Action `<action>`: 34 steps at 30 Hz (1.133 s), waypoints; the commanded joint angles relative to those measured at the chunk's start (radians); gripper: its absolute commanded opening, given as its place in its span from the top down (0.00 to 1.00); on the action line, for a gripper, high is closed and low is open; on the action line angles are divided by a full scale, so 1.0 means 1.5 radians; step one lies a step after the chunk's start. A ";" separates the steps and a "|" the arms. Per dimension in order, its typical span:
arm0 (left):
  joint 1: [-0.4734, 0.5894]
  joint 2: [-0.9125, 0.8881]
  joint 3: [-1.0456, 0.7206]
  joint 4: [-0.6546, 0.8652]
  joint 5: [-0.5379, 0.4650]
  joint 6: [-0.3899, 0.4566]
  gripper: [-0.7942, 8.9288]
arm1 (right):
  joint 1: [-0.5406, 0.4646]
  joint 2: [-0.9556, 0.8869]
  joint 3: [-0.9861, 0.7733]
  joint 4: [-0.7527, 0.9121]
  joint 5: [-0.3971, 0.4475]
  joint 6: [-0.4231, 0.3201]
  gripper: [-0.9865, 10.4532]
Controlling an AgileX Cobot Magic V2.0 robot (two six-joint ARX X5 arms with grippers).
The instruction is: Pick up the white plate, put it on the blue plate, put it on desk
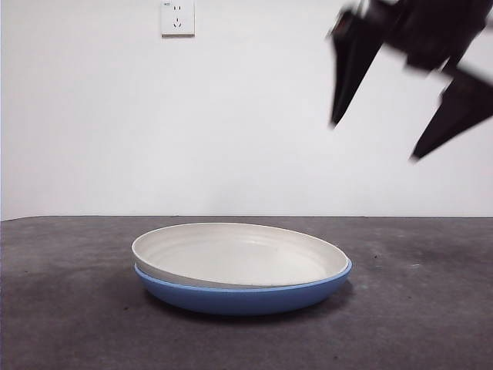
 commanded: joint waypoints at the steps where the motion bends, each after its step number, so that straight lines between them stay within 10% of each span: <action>1: -0.004 0.002 0.006 0.009 0.001 0.003 0.28 | 0.010 -0.074 0.013 -0.065 0.029 -0.036 0.39; 29: -0.004 0.007 0.005 0.006 0.001 -0.052 0.28 | 0.047 -0.604 0.012 -0.344 0.103 -0.056 0.32; 34: -0.004 0.007 0.005 0.006 0.001 -0.052 0.59 | 0.047 -0.604 0.010 -0.337 0.103 -0.056 0.43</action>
